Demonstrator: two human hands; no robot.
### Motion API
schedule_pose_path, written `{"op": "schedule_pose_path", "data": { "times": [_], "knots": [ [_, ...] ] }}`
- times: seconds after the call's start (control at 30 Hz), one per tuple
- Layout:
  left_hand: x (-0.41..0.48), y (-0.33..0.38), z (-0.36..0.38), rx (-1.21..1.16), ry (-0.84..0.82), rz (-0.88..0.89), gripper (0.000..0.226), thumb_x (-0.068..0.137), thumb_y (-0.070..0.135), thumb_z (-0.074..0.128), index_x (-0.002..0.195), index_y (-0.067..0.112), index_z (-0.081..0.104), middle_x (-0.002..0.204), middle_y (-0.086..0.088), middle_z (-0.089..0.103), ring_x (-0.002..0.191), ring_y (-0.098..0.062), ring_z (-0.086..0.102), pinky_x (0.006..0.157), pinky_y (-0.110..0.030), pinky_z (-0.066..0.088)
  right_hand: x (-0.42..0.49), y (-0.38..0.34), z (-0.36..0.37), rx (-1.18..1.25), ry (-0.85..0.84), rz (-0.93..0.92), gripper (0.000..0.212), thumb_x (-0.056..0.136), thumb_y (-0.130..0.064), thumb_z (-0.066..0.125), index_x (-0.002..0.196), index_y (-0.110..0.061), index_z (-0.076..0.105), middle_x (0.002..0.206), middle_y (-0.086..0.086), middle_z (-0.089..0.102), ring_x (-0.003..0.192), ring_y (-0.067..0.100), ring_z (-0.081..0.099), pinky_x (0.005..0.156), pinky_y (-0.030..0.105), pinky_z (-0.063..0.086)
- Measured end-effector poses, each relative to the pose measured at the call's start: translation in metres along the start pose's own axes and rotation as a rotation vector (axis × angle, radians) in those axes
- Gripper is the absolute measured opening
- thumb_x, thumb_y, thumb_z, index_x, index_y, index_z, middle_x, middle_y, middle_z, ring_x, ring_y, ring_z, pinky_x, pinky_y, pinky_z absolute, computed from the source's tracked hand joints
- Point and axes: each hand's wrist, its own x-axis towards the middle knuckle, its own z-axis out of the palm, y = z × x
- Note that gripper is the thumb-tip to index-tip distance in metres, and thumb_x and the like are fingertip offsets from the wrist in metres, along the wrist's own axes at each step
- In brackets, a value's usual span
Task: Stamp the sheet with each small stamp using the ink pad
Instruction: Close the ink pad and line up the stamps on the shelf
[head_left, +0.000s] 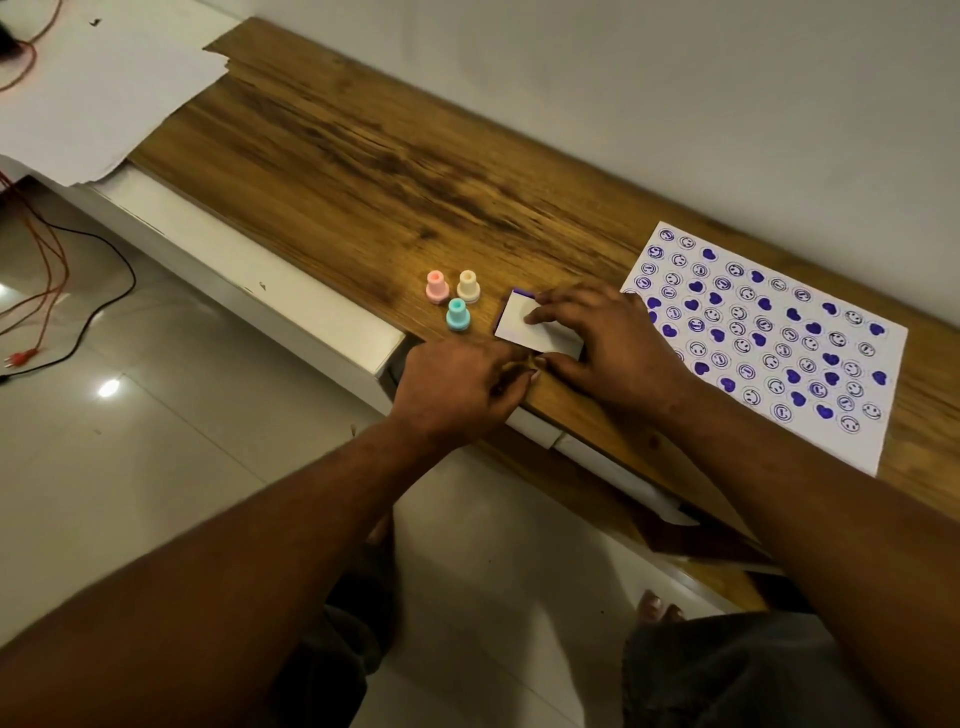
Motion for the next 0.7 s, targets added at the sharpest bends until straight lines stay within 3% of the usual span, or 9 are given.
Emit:
{"op": "schedule_pose_path", "data": {
  "times": [0.1, 0.4, 0.57, 0.7],
  "knots": [
    [0.0013, 0.0020, 0.0004, -0.010, -0.007, -0.018, 0.047, 0.099, 0.060, 0.048, 0.121, 0.029, 0.076, 0.079, 0.006, 0.071, 0.069, -0.011, 0.060, 0.059, -0.024, 0.032, -0.0005, 0.0006, -0.0003, 0.015, 0.004, 0.005, 0.050, 0.093, -0.045, 0.071, 0.141, -0.034, 0.060, 0.154, -0.008, 0.051, 0.145, 0.019, 0.040, 0.114, 0.048, 0.031],
    [0.0008, 0.0046, 0.0020, -0.002, 0.003, -0.014, 0.041, 0.100, 0.057, 0.054, 0.115, 0.028, 0.078, 0.074, 0.009, 0.066, 0.063, -0.007, 0.052, 0.056, -0.021, 0.031, -0.0016, 0.0033, 0.0007, 0.095, 0.030, 0.034, 0.053, 0.088, -0.048, 0.077, 0.136, -0.031, 0.065, 0.152, -0.006, 0.055, 0.142, 0.019, 0.047, 0.115, 0.053, 0.037],
    [0.0005, 0.0035, 0.0024, 0.000, -0.022, -0.036, 0.044, 0.100, 0.059, 0.051, 0.115, 0.027, 0.077, 0.074, 0.009, 0.066, 0.064, -0.008, 0.056, 0.056, -0.022, 0.031, 0.0018, 0.0046, 0.0003, -0.004, 0.047, 0.014, 0.060, 0.089, -0.057, 0.072, 0.142, -0.032, 0.060, 0.148, -0.007, 0.059, 0.137, 0.020, 0.051, 0.112, 0.049, 0.038],
    [0.0029, 0.0030, -0.0005, -0.030, 0.039, -0.136, 0.043, 0.096, 0.060, 0.053, 0.112, 0.029, 0.078, 0.073, 0.019, 0.057, 0.067, -0.003, 0.054, 0.056, -0.016, 0.028, 0.0030, 0.0076, 0.0010, -0.072, 0.031, 0.004, 0.069, 0.090, -0.060, 0.068, 0.149, -0.028, 0.053, 0.150, -0.004, 0.057, 0.138, 0.021, 0.049, 0.111, 0.046, 0.034]
  ]
}}
